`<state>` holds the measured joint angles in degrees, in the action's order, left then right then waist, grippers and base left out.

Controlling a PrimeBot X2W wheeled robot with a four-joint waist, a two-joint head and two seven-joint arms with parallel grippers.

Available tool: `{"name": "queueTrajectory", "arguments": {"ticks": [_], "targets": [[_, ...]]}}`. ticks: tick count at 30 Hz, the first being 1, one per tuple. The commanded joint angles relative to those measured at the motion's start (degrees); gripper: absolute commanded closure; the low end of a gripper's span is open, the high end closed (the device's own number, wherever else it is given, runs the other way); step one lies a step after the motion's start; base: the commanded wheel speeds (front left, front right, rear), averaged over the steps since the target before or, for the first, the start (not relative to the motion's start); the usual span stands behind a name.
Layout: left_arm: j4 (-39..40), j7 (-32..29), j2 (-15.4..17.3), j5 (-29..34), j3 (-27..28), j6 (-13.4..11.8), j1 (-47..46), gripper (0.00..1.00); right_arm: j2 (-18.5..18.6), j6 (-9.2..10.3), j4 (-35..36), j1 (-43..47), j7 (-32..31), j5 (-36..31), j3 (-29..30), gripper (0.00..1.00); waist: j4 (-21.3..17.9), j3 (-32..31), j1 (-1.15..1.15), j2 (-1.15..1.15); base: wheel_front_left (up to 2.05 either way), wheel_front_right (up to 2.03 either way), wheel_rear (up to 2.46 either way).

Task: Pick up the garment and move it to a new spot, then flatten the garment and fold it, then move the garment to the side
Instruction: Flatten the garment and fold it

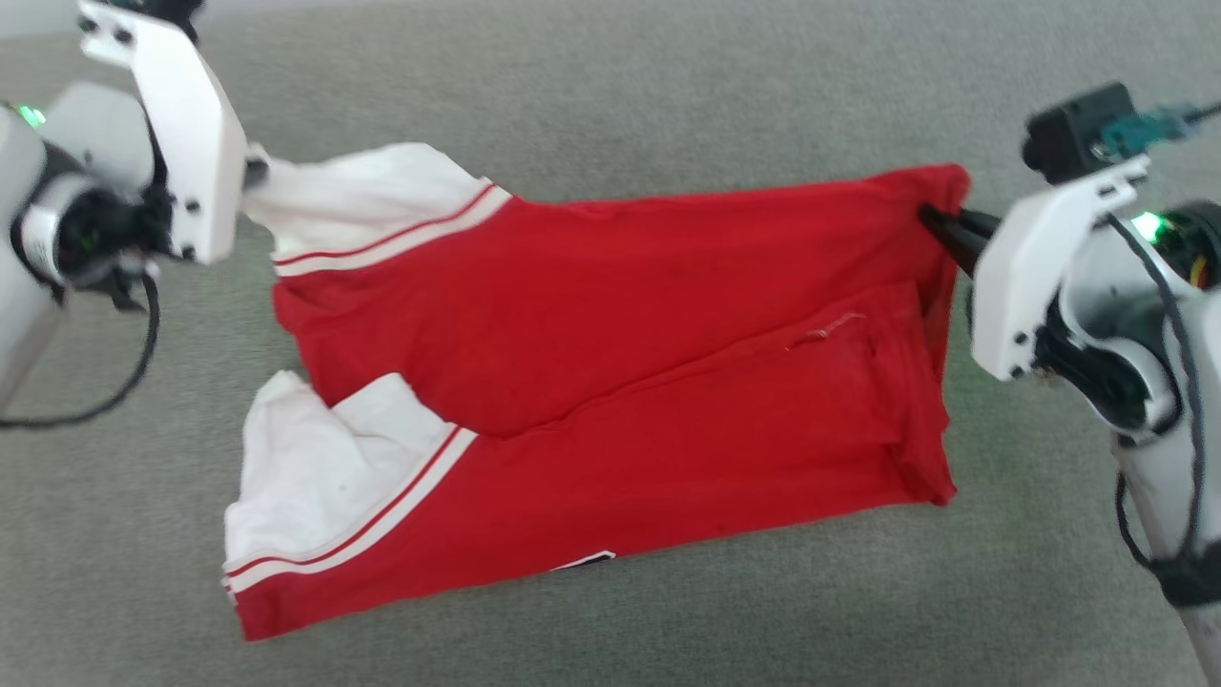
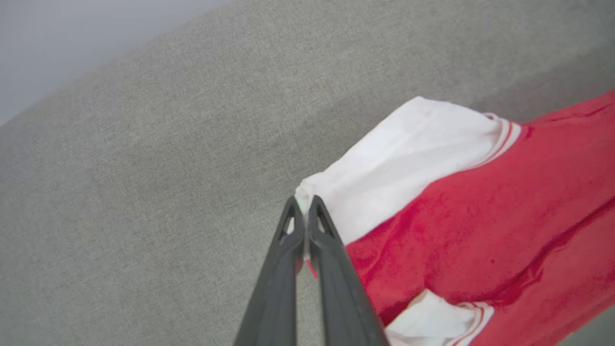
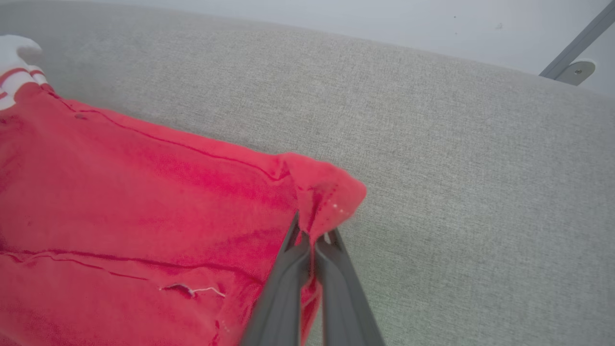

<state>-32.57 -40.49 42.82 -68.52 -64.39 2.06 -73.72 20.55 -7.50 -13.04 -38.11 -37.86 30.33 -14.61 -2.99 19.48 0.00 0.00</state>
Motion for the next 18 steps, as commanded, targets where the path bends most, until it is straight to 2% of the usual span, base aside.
{"name": "queueTrajectory", "arguments": {"ticks": [1,11,18], "targets": [[2.13,-0.26,0.79,-0.72,0.03,-0.95,1.53,1.00,0.37,0.01,1.02,1.73,-0.04,0.65,0.56,1.00,1.16,-1.32,0.00,0.00,0.00,0.00,0.00],[26.56,-1.93,10.81,-3.22,-0.71,-12.01,11.06,1.00,2.38,0.01,10.81,12.36,-1.63,0.53,6.54,1.00,3.57,-3.84,0.00,0.00,0.00,0.00,0.00],[37.97,-0.74,15.37,-6.43,-2.13,-18.45,19.50,1.00,1.75,0.01,15.52,20.88,-4.78,1.59,9.79,1.00,4.33,-5.26,0.00,0.00,0.00,0.00,0.00]]}}
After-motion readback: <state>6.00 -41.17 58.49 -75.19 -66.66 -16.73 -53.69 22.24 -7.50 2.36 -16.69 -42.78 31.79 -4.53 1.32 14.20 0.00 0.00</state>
